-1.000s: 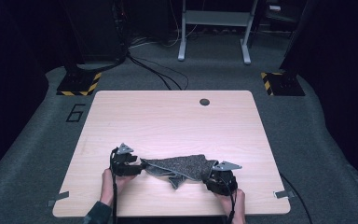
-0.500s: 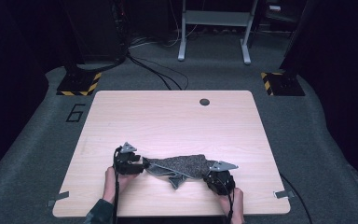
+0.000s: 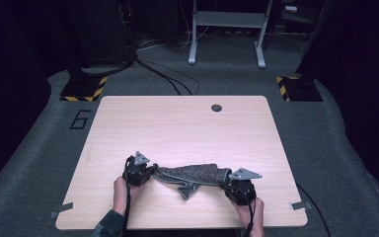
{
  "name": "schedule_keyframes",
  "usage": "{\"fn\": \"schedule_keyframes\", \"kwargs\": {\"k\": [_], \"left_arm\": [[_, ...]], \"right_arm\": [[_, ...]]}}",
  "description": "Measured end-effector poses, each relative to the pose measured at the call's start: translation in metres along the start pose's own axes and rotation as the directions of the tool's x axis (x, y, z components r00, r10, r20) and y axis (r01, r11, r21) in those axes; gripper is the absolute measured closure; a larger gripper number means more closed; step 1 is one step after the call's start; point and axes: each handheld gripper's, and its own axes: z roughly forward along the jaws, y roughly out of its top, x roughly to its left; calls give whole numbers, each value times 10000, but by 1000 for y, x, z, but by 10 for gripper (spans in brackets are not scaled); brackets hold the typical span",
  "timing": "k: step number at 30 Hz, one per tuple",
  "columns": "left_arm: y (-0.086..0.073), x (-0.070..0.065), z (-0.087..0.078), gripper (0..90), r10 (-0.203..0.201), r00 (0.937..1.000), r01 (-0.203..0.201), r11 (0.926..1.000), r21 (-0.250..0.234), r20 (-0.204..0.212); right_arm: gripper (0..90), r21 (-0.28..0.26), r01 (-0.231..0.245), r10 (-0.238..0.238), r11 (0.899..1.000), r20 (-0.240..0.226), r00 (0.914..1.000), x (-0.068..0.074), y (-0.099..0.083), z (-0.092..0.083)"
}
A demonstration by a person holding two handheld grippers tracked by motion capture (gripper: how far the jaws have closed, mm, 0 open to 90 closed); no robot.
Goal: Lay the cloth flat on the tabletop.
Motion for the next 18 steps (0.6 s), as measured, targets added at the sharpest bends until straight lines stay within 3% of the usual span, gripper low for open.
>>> {"fn": "schedule_keyframes", "kwargs": {"k": [4,14,18], "left_arm": [[-2,4,-2,885,-312,9993,313,9995,-60,181],[7,5,-34,890,-177,9998,171,9937,-1106,-46],[9,5,-45,890,-209,9998,215,9905,-1355,56]], "right_arm": [[871,-224,-76,76,9997,10,10000,-3,5,-8],[872,-677,181,-168,9975,197,9997,-8,29,-21],[873,-526,310,-300,9981,212,9993,-8,36,-24]]}}
